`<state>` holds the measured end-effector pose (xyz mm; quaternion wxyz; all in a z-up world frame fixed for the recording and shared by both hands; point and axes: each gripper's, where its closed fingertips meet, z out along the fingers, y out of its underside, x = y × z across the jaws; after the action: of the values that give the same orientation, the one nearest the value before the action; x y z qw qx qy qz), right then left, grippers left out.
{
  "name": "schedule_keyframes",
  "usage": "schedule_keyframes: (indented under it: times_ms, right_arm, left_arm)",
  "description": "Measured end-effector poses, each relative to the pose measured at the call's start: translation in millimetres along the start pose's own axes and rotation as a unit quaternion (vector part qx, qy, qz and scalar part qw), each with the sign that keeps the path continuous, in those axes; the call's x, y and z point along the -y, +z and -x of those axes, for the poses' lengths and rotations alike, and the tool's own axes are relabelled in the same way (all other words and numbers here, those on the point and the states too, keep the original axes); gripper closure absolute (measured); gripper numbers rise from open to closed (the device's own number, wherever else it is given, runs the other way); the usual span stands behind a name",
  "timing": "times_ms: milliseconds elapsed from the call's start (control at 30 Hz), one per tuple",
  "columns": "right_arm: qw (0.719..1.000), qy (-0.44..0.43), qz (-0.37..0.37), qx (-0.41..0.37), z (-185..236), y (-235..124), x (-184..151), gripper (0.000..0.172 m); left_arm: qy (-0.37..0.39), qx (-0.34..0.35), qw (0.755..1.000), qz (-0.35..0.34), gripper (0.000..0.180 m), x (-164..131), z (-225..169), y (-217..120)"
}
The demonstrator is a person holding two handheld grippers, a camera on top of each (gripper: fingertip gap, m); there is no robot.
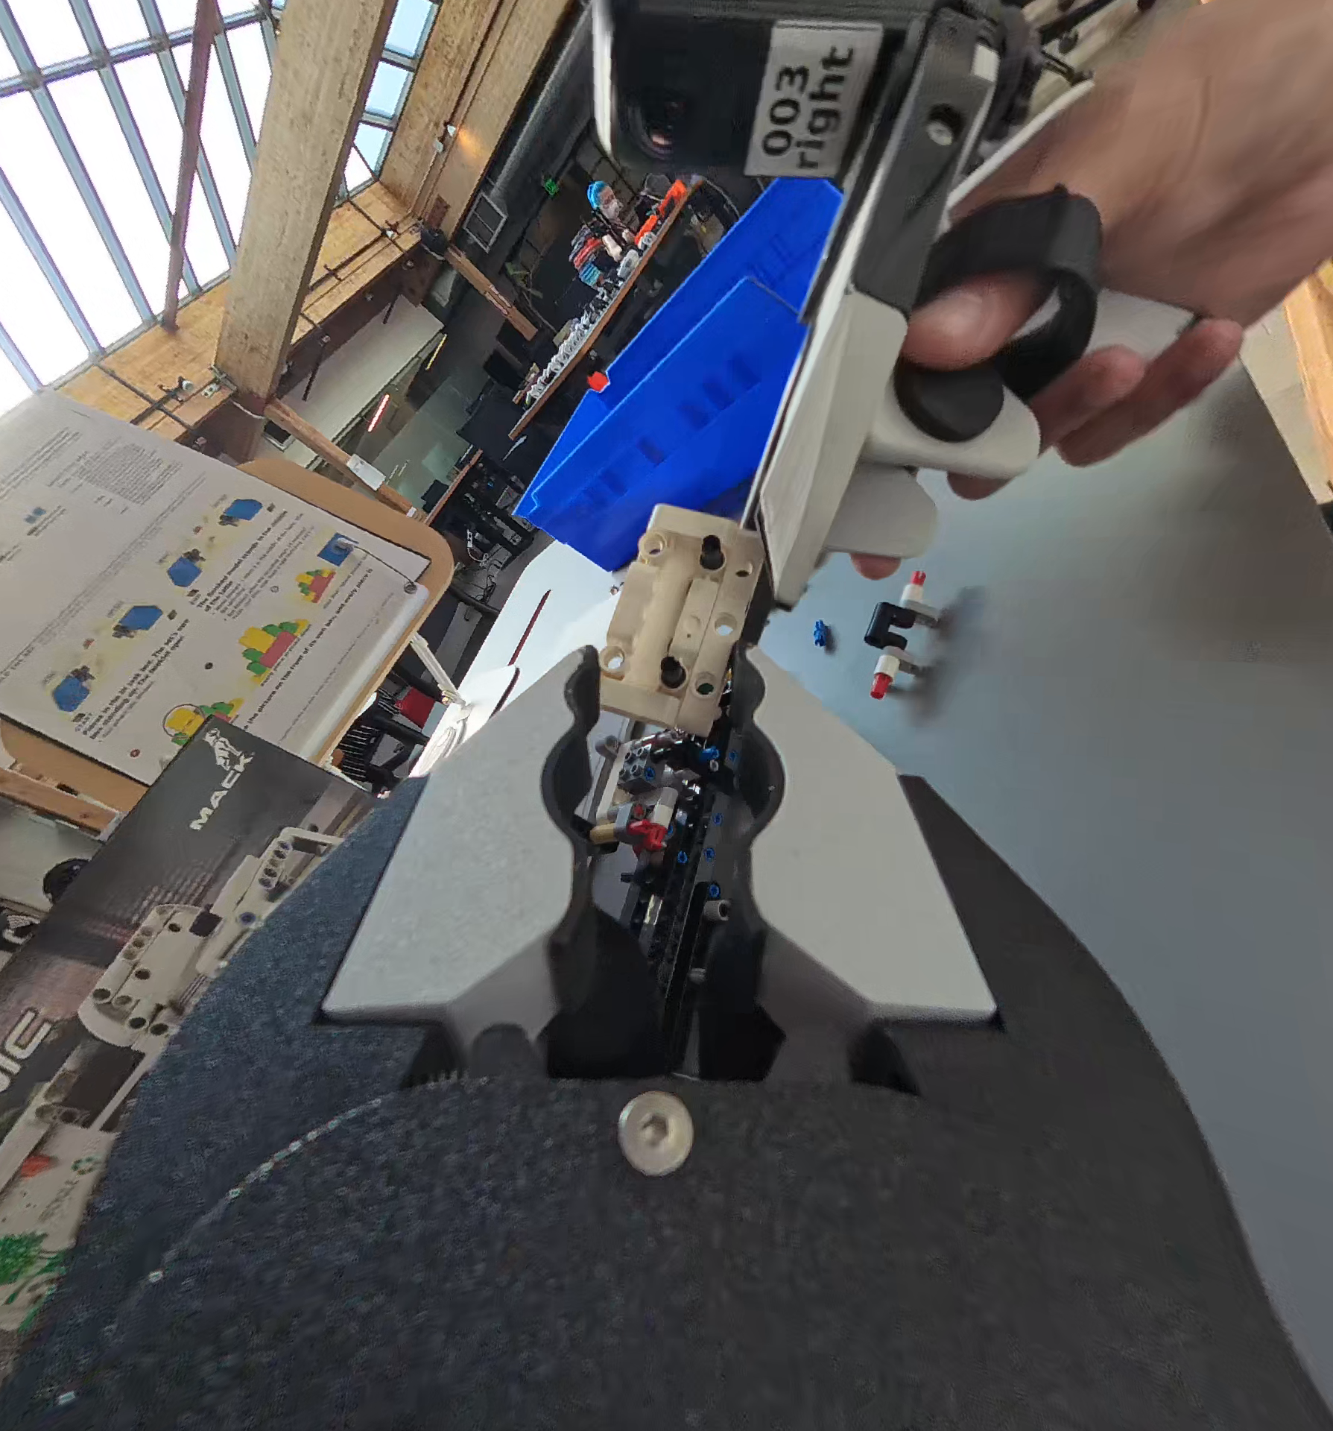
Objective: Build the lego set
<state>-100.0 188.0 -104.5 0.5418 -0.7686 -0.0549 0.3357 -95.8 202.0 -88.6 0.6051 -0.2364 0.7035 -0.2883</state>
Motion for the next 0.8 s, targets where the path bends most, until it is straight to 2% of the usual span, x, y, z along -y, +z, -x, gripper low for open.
schedule_keyframes:
  times_ms: [67, 200, 300, 367, 433, 500, 567, 633, 733, 800]
  right_arm:
    - [0.999, 0.017, -0.034, -0.003, 10, 9, 1, 0.139]
    - [0.988, 0.034, -0.149, -0.023, 18, 2, 24, 0.163]
    - [0.986, 0.041, -0.16, -0.026, 18, 1, 24, 0.164]
    - [0.988, 0.039, -0.148, -0.035, 13, -2, 22, 0.166]
    - [0.994, 0.03, -0.107, -0.019, 13, -6, 16, 0.165]
    - [0.999, -0.019, -0.043, -0.002, 14, -11, 4, 0.165]
    - [0.998, -0.048, 0.024, 0.018, 14, -15, -11, 0.166]
    - [0.995, -0.076, 0.064, 0.021, 14, -16, -18, 0.165]
    - [0.99, -0.075, 0.106, 0.06, 23, -12, -23, 0.165]
    - [0.986, -0.09, 0.125, 0.065, 24, -8, -28, 0.165]
  left_arm:
    - [-0.035, 0.01, 0.999, -0.003, 0.15, 7, 4, -2]
    - [-0.099, 0.006, 0.995, -0.011, 0.15, 13, 7, -5]
    - [-0.127, 0.0, 0.992, -0.013, 0.15, 15, 5, -6]
    - [-0.128, -0.018, 0.991, -0.03, 0.151, 18, 2, -8]
    - [-0.16, -0.079, 0.982, -0.059, 0.15, 22, -6, -11]
    - [-0.242, -0.166, 0.951, -0.094, 0.15, 30, -9, -19]
    - [-0.322, -0.224, 0.915, -0.096, 0.149, 28, -4, -20]
    - [-0.351, -0.265, 0.893, -0.098, 0.149, 27, -5, -21]
    - [-0.328, -0.278, 0.9, -0.069, 0.152, 15, -16, -17]
    - [-0.332, -0.305, 0.89, -0.066, 0.154, 17, -25, -19]
